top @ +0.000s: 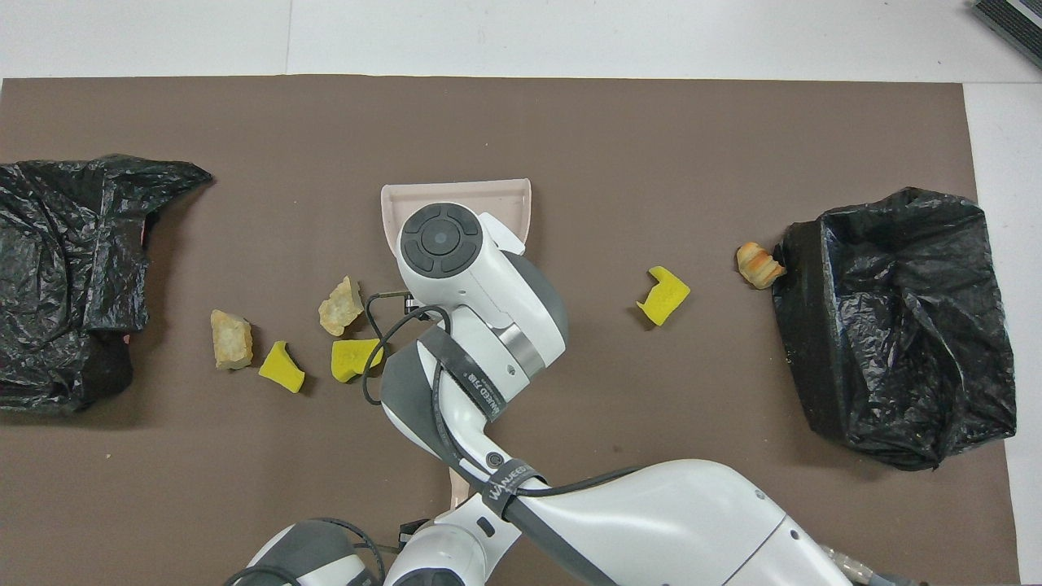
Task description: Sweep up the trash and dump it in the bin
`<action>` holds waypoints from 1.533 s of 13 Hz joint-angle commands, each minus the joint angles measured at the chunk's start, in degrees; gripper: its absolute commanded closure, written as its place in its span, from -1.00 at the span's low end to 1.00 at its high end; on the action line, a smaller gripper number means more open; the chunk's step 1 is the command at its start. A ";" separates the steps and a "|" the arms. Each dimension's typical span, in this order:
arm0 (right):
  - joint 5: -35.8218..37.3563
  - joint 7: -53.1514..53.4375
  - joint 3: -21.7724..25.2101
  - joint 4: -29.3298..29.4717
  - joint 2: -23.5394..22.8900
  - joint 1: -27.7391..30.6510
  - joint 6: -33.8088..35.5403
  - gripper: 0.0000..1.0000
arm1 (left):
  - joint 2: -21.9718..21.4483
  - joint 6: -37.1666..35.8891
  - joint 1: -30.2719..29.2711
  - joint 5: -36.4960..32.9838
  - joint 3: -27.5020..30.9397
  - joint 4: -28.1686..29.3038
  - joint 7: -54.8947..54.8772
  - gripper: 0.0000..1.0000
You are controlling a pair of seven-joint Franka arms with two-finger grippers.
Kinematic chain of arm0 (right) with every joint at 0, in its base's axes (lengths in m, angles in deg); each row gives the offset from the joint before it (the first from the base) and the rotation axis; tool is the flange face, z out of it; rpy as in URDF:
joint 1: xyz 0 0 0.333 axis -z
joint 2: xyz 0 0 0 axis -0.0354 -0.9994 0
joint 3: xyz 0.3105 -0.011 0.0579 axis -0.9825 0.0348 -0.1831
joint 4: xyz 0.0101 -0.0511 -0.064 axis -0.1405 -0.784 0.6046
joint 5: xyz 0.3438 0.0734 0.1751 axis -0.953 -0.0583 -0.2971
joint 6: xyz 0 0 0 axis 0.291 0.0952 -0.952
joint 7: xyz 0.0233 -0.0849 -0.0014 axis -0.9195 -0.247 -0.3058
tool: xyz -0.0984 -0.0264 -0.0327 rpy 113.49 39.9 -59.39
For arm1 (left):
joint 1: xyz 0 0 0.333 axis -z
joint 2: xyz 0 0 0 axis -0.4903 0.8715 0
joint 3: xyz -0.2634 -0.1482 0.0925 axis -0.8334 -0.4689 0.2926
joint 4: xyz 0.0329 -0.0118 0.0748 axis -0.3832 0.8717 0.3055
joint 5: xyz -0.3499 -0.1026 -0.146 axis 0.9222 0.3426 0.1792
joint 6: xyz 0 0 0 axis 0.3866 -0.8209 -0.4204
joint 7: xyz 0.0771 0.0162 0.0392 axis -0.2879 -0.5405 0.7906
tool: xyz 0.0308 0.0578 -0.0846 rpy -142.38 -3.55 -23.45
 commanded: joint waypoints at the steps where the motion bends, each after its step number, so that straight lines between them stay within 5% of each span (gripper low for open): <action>1: -1.17 0.99 -0.45 -4.80 2.88 0.70 -1.97 0.86 | 0.00 -1.73 -0.88 0.45 0.21 -0.17 -0.44 1.00; 4: 0.14 -0.84 -0.36 -4.27 3.15 1.31 -2.67 1.00 | -0.09 -3.66 -2.73 0.36 0.21 -1.31 -0.44 1.00; 8: 0.23 -19.97 -0.27 -4.36 6.48 4.91 -1.36 1.00 | -0.88 -6.73 -5.62 -3.39 0.30 -1.05 -0.79 1.00; 13: 1.20 -48.44 -0.01 -5.06 6.84 6.76 1.36 1.00 | -3.08 -11.56 -15.10 -5.09 0.30 -4.81 -8.95 1.00; 20: 10.76 -72.97 -0.18 -4.45 7.02 9.04 9.18 1.00 | -2.38 -18.87 -30.84 -5.09 0.39 -12.74 -21.62 1.00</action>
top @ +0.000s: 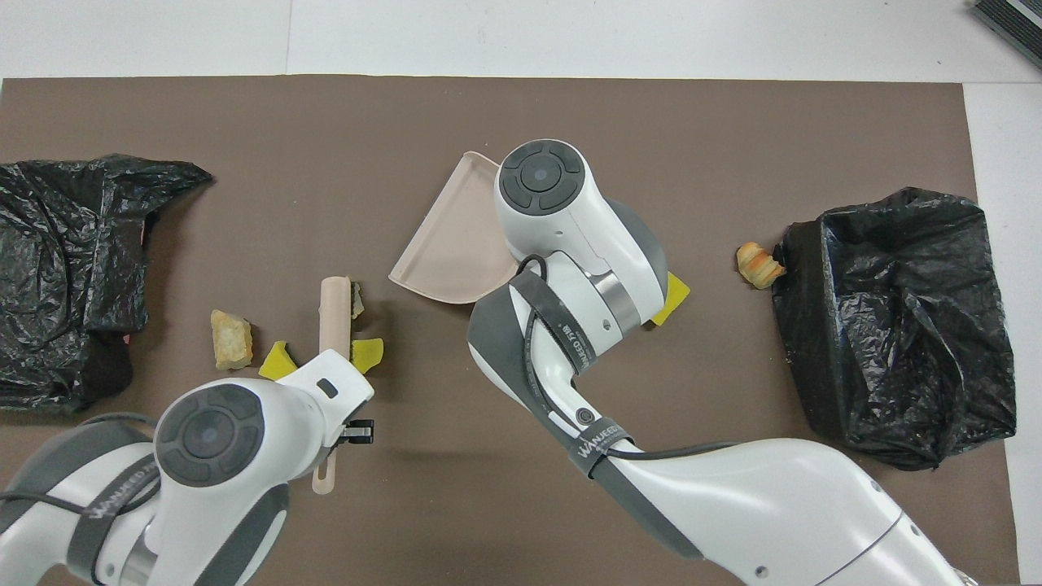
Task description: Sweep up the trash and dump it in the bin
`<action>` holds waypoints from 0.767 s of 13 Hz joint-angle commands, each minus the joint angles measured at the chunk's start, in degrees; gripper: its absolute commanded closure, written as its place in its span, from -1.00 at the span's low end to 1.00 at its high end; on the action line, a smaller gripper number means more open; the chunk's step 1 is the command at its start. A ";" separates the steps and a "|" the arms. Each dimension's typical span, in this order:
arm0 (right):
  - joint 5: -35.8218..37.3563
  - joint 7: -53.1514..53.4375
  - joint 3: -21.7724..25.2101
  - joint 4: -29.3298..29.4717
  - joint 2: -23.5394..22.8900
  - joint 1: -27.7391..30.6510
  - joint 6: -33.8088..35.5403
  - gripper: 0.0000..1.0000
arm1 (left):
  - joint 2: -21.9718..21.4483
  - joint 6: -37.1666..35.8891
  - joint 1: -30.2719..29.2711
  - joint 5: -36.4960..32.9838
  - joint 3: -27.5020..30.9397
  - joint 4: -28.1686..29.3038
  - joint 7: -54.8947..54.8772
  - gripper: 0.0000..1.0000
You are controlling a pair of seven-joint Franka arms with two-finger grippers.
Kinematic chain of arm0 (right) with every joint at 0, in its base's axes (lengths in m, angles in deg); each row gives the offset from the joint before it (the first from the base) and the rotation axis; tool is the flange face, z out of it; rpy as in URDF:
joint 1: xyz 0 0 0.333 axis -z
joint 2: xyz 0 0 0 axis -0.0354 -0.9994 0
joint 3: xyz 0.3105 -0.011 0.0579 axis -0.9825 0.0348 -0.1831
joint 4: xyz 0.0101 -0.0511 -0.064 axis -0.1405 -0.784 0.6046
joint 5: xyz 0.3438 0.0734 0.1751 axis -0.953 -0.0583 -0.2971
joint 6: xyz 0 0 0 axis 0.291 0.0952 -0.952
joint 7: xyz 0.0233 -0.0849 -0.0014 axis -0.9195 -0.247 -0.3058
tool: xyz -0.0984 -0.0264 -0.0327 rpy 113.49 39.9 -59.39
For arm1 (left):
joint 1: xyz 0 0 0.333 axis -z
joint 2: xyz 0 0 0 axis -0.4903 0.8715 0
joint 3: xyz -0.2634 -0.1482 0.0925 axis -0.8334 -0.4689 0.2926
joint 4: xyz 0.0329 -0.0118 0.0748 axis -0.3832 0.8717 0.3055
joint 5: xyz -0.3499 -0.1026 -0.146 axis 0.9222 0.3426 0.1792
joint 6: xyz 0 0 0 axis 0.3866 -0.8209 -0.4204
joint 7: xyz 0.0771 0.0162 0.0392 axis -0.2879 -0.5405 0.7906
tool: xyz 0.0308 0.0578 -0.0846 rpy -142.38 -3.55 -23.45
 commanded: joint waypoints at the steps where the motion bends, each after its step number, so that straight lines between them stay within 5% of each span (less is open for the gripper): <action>1: 4.63 -9.03 -0.73 -1.24 1.98 0.37 3.23 1.00 | 0.53 -0.91 -5.10 -0.72 -0.62 -1.09 -1.06 1.00; 10: 10.62 -28.46 -0.91 -4.74 4.00 -0.60 3.78 1.00 | -1.83 -1.87 -22.87 -2.83 -0.62 3.81 0.00 1.00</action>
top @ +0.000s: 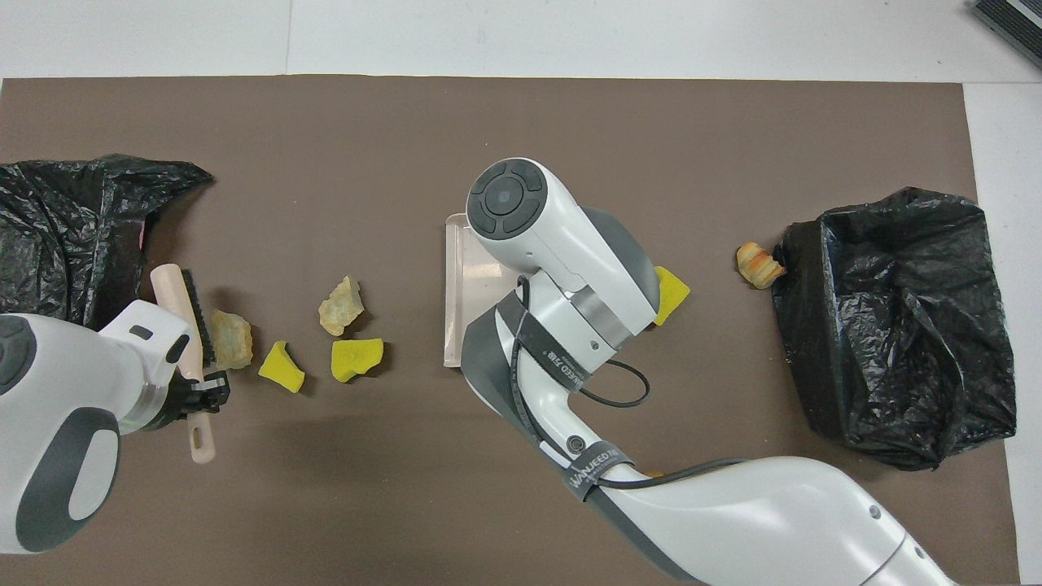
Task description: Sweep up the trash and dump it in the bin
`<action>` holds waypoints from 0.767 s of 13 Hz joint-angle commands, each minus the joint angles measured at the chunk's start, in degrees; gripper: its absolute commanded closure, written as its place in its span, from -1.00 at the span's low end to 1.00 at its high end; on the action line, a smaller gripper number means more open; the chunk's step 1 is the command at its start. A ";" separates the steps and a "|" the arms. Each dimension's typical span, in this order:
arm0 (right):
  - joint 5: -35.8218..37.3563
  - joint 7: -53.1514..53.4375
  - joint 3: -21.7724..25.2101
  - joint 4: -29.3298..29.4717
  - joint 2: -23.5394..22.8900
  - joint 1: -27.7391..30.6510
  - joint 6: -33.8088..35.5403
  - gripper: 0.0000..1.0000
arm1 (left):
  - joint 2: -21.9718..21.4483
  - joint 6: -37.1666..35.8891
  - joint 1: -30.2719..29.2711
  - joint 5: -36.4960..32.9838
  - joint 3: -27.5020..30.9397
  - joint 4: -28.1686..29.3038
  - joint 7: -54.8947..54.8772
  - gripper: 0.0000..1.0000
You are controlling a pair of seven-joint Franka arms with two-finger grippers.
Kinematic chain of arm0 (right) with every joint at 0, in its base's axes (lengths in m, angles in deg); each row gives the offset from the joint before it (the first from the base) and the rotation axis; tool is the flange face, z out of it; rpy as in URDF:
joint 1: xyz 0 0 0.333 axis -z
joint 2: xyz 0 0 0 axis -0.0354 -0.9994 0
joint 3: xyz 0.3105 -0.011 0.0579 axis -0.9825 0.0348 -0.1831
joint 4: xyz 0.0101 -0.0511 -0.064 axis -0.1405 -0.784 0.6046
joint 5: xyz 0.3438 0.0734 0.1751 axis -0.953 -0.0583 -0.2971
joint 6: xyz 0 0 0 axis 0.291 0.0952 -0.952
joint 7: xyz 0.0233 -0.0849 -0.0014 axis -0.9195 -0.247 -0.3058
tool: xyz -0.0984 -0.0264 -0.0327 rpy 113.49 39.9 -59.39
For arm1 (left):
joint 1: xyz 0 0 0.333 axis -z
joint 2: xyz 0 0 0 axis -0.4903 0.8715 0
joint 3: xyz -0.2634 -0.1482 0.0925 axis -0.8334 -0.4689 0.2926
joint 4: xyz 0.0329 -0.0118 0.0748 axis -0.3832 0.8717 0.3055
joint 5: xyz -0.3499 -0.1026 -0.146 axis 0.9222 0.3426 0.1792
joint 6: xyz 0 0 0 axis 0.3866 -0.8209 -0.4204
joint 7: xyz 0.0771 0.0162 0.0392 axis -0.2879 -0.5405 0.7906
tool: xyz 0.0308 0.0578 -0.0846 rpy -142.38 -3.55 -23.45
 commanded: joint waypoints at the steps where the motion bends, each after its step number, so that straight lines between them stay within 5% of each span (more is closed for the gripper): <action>1: 1.42 -6.88 -0.41 -6.00 3.37 0.47 -3.94 1.00 | -4.33 0.06 -1.63 -1.04 -0.68 5.39 1.08 1.00; 6: 0.99 -5.26 -0.41 -12.17 5.75 0.56 -7.13 1.00 | -5.32 1.46 3.28 -1.04 -1.82 11.12 10.63 1.00; 10: 1.07 -3.30 -0.41 -12.70 5.75 0.47 -7.83 1.00 | -0.32 7.87 11.37 -0.17 -1.91 8.85 22.00 1.00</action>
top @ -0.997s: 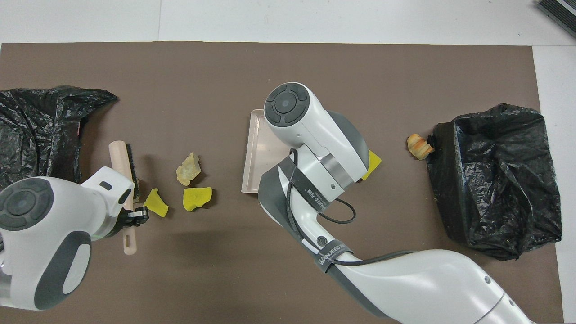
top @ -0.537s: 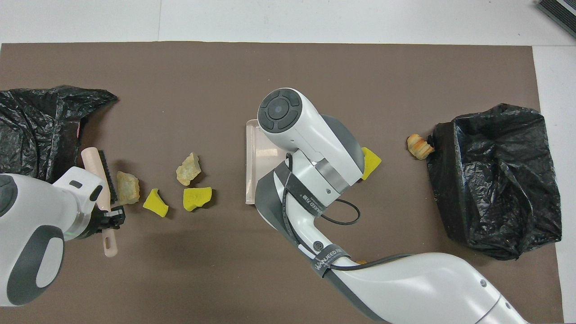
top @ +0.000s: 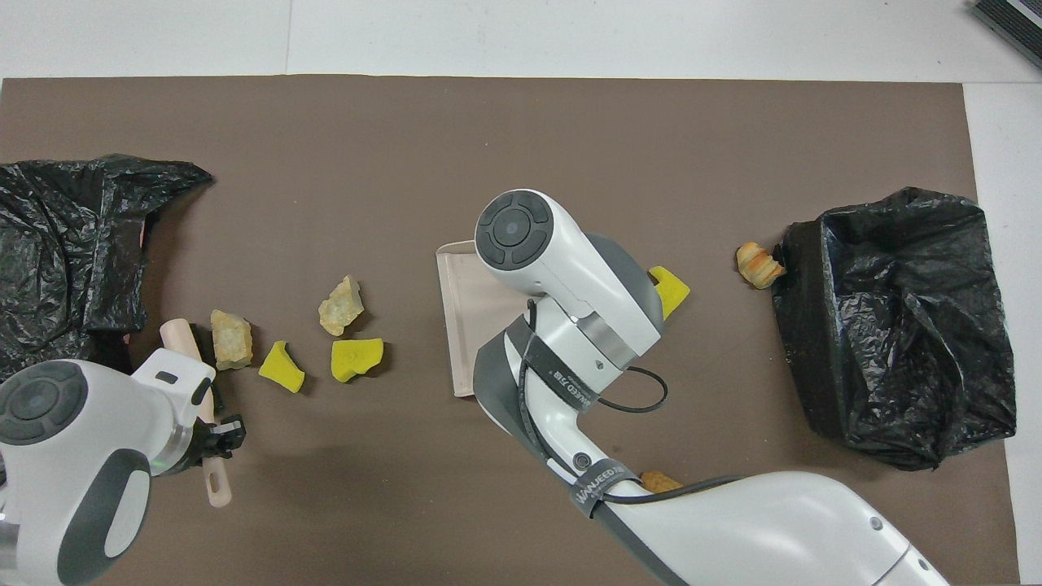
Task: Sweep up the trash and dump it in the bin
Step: 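Sweep the paper and sponge pieces into the dustpan with the left gripper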
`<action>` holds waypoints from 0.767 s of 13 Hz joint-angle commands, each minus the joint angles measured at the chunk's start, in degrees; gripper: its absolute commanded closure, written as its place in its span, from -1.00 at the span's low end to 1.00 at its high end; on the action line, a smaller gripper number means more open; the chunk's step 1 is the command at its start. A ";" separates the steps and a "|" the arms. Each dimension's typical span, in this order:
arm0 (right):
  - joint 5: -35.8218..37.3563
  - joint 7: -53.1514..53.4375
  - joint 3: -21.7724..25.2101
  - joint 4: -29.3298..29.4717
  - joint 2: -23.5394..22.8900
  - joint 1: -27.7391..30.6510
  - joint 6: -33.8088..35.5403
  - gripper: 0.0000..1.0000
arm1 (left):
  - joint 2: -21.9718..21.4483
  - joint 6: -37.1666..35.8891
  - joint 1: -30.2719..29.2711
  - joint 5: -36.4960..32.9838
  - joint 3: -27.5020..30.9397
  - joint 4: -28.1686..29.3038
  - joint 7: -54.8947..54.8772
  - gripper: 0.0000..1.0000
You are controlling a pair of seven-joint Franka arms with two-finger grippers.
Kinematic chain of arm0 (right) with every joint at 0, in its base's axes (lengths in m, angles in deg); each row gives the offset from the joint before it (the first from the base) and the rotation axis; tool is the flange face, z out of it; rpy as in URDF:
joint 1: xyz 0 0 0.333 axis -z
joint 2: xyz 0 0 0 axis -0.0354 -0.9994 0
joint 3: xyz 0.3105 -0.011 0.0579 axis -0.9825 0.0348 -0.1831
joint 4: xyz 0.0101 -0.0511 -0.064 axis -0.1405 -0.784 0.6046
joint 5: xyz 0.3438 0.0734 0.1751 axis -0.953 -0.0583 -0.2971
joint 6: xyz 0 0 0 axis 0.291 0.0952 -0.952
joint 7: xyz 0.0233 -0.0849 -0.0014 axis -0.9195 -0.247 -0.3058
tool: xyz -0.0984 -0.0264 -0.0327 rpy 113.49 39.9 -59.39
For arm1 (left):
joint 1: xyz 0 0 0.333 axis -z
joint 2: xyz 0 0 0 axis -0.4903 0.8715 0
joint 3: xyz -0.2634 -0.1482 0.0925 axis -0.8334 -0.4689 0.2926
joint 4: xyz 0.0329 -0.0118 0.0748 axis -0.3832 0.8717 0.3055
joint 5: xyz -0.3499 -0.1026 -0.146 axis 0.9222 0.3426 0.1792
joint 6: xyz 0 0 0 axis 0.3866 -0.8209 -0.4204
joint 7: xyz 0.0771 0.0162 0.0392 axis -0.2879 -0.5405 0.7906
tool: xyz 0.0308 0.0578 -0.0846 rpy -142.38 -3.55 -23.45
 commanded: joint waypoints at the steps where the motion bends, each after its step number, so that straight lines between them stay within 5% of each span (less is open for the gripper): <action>1: 0.92 1.13 -0.44 -2.80 1.81 0.41 -1.18 1.00 | 4.24 4.05 3.82 0.94 0.48 -2.42 2.81 1.00; 10: 0.57 1.40 -0.44 -3.42 1.90 0.41 -2.41 1.00 | 12.69 8.27 15.76 10.16 0.48 -11.75 -1.15 1.00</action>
